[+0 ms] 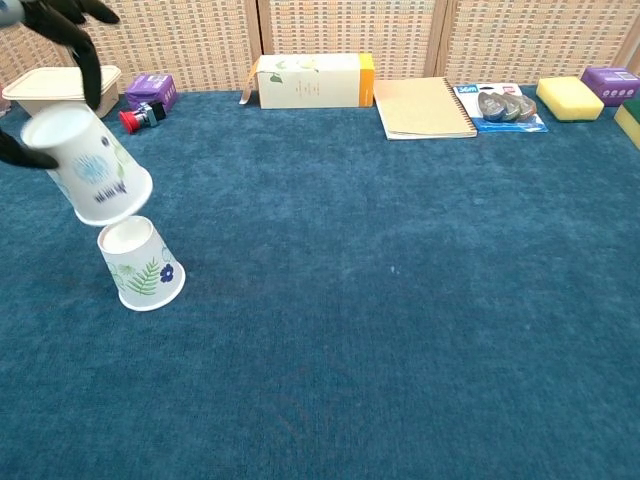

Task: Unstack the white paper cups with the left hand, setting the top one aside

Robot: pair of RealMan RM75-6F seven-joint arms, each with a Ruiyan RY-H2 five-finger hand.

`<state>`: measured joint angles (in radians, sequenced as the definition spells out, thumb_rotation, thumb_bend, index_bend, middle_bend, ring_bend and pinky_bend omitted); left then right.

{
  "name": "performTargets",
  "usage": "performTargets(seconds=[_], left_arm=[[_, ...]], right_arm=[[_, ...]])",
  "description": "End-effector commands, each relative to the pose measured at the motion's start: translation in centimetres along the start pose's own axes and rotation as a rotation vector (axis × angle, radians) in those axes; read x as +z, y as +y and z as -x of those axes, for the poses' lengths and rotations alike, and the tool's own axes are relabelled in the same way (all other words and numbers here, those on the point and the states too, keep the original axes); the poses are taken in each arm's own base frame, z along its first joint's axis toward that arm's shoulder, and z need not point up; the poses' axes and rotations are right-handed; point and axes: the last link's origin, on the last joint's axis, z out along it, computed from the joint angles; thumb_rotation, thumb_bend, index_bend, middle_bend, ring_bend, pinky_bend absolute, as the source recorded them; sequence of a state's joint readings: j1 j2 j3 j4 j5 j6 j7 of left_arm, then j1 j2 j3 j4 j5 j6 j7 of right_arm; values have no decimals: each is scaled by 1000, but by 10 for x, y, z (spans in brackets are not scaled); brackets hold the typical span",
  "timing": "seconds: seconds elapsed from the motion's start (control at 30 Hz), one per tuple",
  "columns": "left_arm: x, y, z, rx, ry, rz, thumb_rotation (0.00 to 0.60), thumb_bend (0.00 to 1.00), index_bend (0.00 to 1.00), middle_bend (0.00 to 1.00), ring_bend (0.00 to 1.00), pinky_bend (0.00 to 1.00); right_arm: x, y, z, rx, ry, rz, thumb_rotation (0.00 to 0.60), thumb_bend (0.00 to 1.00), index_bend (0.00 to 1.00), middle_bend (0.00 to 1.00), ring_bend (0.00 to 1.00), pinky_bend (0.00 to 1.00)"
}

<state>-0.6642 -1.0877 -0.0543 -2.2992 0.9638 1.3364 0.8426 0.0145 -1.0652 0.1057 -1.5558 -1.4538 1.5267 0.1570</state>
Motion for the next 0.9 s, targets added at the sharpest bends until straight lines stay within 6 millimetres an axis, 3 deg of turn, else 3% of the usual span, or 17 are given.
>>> performTargets(seconds=[0.03, 0.27, 0.4, 0.57, 0.9], left_arm=[[-13, -10, -7, -13, 12, -10, 600, 163, 430, 0, 0, 71], [-18, -37, 7, -36, -27, -65, 600, 163, 431, 0, 0, 72], [-13, -51, 27, -54, -83, -86, 600, 163, 431, 0, 0, 71], [-5, -57, 48, -87, -129, -92, 600, 164, 430, 0, 0, 71], [11, -58, 67, -75, -147, -106, 600, 163, 430, 0, 0, 71]], right_arm=[[-1, -2, 1, -5, -2, -3, 600, 41, 36, 0, 0, 0], [-1, -5, 5, -18, -14, -7, 600, 41, 36, 0, 0, 0], [0, -6, 7, -22, -22, -9, 600, 41, 36, 0, 0, 0], [-1, -6, 7, -21, -26, -7, 600, 41, 36, 0, 0, 0], [0, -5, 8, -16, -31, -4, 600, 41, 36, 0, 0, 0]])
